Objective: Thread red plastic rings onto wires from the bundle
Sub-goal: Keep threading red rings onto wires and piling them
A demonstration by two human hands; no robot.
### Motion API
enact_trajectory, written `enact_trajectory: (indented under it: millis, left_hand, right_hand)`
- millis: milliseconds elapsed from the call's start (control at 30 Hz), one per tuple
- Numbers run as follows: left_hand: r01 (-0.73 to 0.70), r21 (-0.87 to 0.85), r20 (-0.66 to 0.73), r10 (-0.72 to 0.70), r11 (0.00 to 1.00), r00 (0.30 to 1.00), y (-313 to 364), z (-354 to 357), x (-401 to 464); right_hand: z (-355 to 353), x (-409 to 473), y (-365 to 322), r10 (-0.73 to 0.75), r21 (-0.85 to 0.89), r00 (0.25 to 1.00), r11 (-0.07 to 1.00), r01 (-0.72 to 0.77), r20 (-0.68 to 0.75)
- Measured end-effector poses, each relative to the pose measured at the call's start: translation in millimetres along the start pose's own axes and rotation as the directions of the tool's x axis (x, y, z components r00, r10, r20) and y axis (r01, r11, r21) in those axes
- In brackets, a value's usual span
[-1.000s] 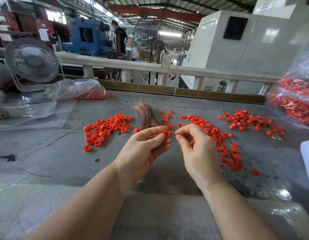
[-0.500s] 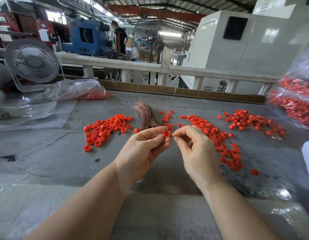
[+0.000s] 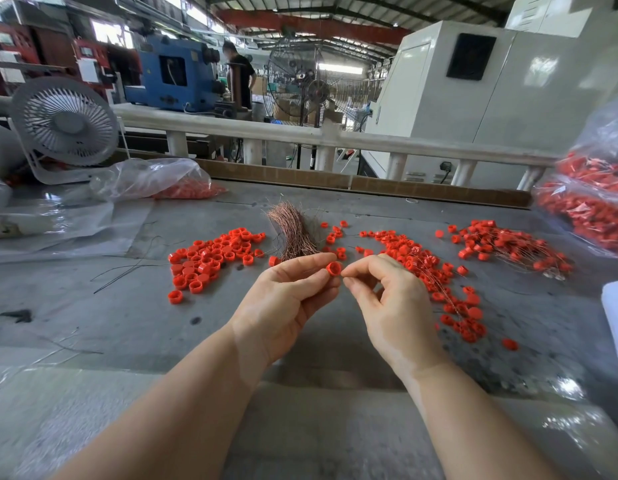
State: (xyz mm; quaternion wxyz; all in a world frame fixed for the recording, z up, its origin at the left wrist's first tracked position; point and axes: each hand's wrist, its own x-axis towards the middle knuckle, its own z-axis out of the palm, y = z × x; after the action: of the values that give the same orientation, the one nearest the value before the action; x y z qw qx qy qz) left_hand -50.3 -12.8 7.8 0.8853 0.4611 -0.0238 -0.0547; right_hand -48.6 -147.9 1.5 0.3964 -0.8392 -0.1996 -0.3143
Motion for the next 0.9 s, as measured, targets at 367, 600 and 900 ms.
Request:
enact_trajectory:
  millis: [367, 600, 900]
  left_hand:
    - [0.024, -0.004, -0.04, -0.024, 1.0, 0.999, 2.1, 0.9, -0.3]
    - [0.033, 0.007, -0.06, -0.033, 0.999, 0.998, 2.5, 1.3, -1.8]
    - [0.044, 0.006, -0.076, -0.043, 0.999, 0.996, 2.9, 1.7, -2.4]
  right_hand:
    - [0.1, -0.3, 1.0, 0.004, -0.027, 1.0, 1.0, -0.003, 0.006]
    - [-0.6, -0.8, 0.4, -0.009, -0.035, 1.0, 0.999, 0.009, 0.016]
    - [-0.6, -1.1, 0.0, -0.01, -0.034, 1.0, 0.999, 0.011, 0.016]
